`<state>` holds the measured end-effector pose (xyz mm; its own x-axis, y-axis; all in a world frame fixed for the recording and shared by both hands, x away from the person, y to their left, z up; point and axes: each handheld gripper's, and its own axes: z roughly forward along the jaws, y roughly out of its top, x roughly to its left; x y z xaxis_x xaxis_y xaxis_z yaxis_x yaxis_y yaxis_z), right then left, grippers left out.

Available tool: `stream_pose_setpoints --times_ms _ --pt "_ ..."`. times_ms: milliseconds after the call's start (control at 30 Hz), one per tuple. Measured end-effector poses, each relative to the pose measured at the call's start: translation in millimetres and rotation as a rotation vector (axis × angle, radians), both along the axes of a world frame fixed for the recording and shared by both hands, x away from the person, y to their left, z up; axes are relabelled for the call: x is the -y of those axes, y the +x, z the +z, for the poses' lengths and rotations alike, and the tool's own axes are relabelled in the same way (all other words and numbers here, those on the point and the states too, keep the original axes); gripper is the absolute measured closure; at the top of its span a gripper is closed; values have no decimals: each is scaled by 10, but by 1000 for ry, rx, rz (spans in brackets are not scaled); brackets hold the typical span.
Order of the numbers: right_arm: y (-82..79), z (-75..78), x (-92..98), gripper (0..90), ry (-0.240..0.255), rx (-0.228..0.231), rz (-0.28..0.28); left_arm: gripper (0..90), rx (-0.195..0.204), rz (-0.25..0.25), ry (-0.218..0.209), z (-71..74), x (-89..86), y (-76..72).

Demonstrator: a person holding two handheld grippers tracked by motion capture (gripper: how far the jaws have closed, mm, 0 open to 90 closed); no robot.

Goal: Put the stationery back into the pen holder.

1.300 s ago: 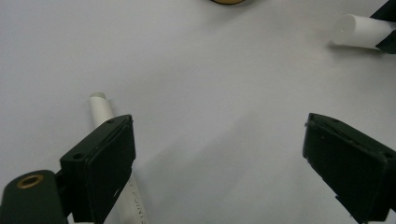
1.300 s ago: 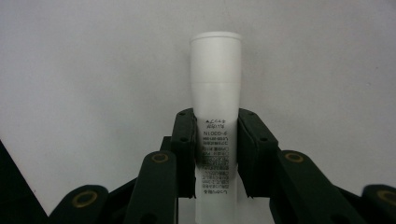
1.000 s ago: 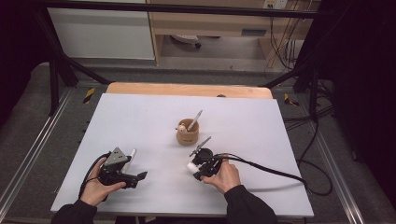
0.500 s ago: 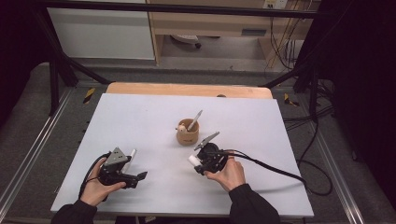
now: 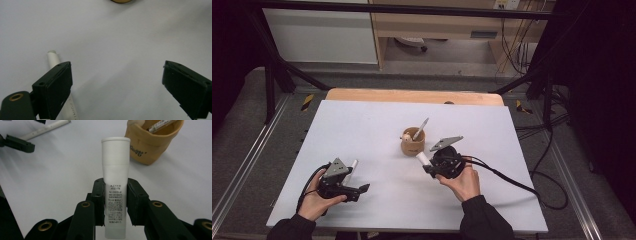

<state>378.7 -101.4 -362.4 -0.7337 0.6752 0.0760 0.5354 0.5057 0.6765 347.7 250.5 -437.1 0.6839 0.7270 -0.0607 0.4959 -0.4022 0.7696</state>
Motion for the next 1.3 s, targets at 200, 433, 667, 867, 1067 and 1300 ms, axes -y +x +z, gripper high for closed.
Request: stream_pose_setpoints --times_ms 200,433,667,867,1067,1300 --pt "33 66 57 705 83 72 -49 94 -1 0 1 -3 1 0" --pt "105 129 80 704 182 157 -108 94 -2 -1 1 -5 1 2" --pt "219 158 78 704 271 223 -166 94 -2 1 1 -6 -2 3" --pt "334 171 65 704 333 243 -190 94 -4 0 3 -9 -2 6" --pt "452 193 16 704 369 279 -209 94 -3 0 3 -9 -4 6" --pt "603 192 -91 704 396 314 -220 94 -4 0 3 -9 -5 7"
